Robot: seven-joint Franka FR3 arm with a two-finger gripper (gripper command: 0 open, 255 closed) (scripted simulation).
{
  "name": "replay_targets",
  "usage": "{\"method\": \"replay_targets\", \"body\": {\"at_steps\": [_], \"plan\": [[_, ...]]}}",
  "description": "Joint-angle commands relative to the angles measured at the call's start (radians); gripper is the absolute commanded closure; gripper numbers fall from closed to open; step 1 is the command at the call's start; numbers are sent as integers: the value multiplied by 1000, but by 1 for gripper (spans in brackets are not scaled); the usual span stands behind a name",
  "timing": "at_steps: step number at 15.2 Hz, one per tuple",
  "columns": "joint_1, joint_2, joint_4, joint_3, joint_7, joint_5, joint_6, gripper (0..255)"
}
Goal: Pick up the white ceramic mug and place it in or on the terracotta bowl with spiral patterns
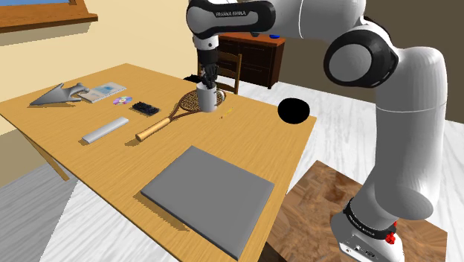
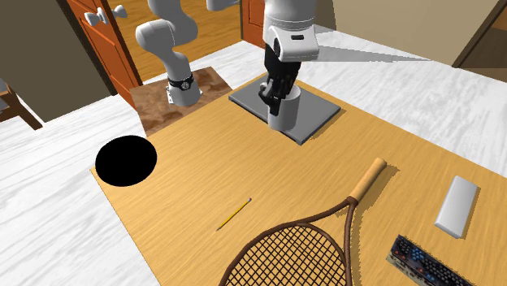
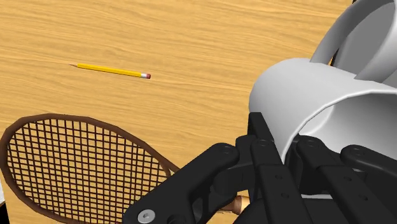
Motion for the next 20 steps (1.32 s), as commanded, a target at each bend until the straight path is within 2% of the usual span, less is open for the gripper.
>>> {"method": "replay_targets", "body": {"at_steps": [1, 5, 10, 20], "plan": [[-14, -30, -33, -5, -18, 3, 4, 255], [-68, -137, -184, -27, -91, 12, 49, 255], [-131, -242, -323, -62, -188, 18, 84, 255], [-249, -376, -482, -156, -399, 16, 113, 255]]}}
